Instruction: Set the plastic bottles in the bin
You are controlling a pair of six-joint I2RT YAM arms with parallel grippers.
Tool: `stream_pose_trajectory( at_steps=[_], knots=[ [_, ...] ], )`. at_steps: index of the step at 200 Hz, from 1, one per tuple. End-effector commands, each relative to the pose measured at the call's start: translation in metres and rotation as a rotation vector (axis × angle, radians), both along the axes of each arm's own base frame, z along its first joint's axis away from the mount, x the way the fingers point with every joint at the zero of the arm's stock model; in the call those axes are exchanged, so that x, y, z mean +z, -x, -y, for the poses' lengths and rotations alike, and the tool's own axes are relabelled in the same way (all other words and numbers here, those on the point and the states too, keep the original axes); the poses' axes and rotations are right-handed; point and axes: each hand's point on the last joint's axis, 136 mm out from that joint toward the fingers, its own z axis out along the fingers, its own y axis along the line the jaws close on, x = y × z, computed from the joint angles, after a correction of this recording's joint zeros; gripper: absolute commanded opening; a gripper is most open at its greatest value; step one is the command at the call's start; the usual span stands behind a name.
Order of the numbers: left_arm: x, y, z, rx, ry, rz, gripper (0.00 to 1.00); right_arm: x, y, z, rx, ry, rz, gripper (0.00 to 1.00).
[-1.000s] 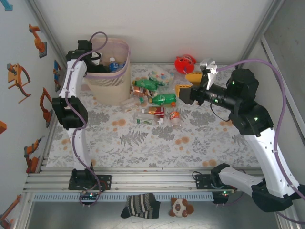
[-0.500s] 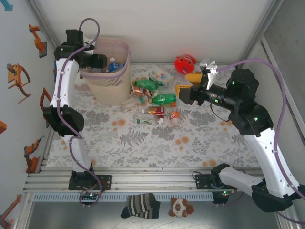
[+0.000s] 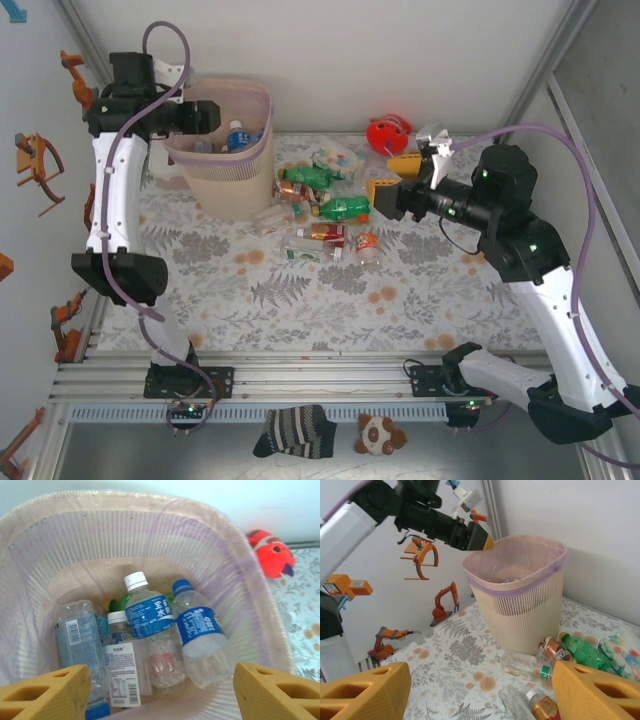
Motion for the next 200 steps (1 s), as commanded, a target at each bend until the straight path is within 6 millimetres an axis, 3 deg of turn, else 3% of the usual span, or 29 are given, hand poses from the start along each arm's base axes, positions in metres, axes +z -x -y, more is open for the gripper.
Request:
stream_pose_trajectory(
  at_steps=[1, 62, 111, 155, 200],
  knots=[
    [0.021, 0.021, 0.015, -0.035, 0.068, 0.045, 0.74, 0.0, -0.002, -0.003, 0.008, -0.005, 0.013, 0.73],
    [0.028, 0.068, 0.033, -0.039, 0.161, 0.134, 0.73, -0.011, -0.008, -0.007, 0.012, 0.021, 0.006, 0.73],
    [-0.002, 0.102, 0.056, -0.102, 0.197, 0.078, 0.73, -0.027, -0.015, -0.011, 0.021, 0.058, -0.003, 0.73],
    [-0.033, 0.135, 0.093, -0.421, 0.141, 0.079, 0.72, -0.041, -0.02, -0.012, 0.02, 0.102, -0.015, 0.72],
    [-0.073, 0.169, 0.123, -0.77, -0.068, 0.08, 0.72, -0.043, -0.023, -0.011, 0.009, 0.12, -0.008, 0.72]
  ],
)
